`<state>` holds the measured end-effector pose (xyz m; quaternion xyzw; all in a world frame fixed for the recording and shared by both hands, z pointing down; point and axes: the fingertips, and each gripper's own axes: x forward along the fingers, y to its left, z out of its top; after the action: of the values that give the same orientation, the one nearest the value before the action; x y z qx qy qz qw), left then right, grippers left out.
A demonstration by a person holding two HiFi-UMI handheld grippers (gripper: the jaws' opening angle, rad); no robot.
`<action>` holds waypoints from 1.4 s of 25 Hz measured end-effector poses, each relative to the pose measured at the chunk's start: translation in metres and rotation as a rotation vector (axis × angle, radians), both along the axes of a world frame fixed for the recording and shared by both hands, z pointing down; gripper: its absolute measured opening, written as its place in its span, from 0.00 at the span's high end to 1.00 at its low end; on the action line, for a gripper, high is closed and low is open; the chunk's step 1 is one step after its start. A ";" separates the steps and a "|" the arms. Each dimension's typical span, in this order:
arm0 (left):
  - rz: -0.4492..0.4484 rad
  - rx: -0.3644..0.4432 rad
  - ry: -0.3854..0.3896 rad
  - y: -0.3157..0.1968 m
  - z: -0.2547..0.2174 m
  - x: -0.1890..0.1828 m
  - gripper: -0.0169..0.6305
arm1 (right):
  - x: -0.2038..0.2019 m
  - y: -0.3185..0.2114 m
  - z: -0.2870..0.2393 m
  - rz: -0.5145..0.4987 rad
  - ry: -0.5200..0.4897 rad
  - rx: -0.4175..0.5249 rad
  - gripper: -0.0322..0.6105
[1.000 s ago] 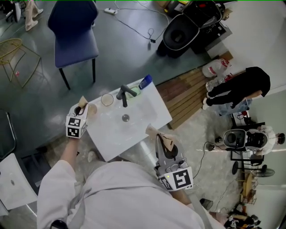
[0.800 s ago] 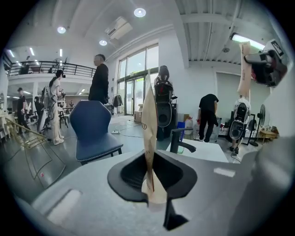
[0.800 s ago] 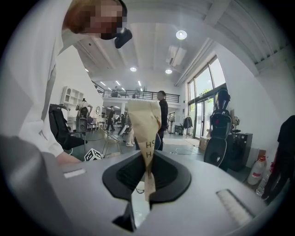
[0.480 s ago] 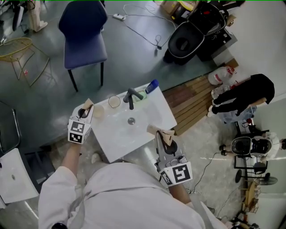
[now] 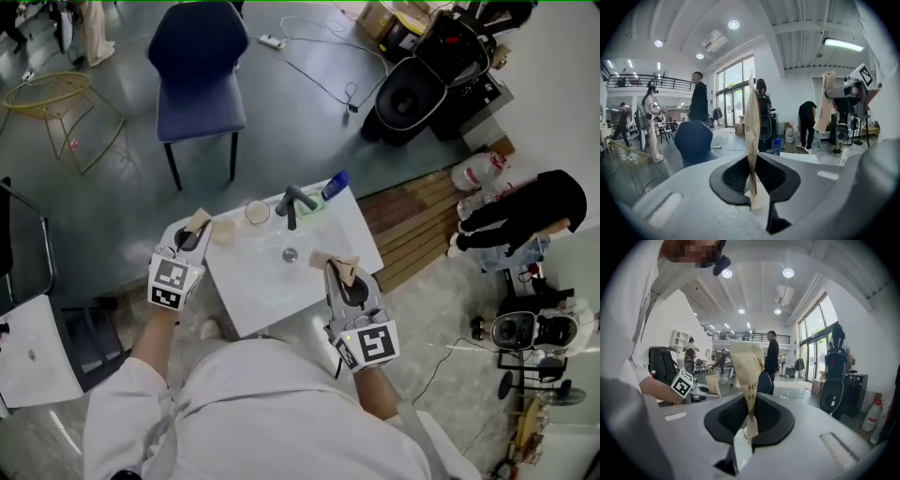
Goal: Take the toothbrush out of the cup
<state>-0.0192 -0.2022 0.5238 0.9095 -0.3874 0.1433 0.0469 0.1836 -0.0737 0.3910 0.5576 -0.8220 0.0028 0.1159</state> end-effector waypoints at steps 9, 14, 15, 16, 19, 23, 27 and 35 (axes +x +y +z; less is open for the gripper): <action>0.002 0.012 0.003 0.031 -0.036 -0.009 0.91 | -0.021 -0.012 0.012 -0.055 -0.010 -0.010 0.91; 0.004 0.035 -0.004 0.041 -0.052 -0.016 0.91 | -0.039 -0.021 0.021 -0.088 -0.012 -0.021 0.91; 0.004 0.042 -0.005 0.044 -0.055 -0.018 0.91 | -0.043 -0.022 0.024 -0.093 -0.013 -0.024 0.91; 0.003 0.048 -0.005 0.046 -0.058 -0.020 0.91 | -0.047 -0.024 0.026 -0.100 -0.014 -0.027 0.91; 0.001 0.055 -0.003 0.053 -0.063 -0.027 0.91 | -0.059 -0.027 0.030 -0.118 -0.012 -0.032 0.91; -0.003 0.055 -0.005 0.064 -0.065 -0.035 0.91 | -0.072 -0.027 0.035 -0.138 -0.009 -0.039 0.91; -0.001 0.061 -0.006 0.073 -0.071 -0.041 0.91 | -0.083 -0.029 0.037 -0.155 -0.010 -0.039 0.91; 0.001 0.071 -0.004 0.082 -0.080 -0.050 0.91 | -0.103 -0.033 0.041 -0.185 -0.016 -0.036 0.91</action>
<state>-0.0690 -0.1203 0.4436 0.9105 -0.3918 0.1314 0.0137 0.0810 -0.1065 0.4320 0.4772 -0.8706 0.0113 0.1190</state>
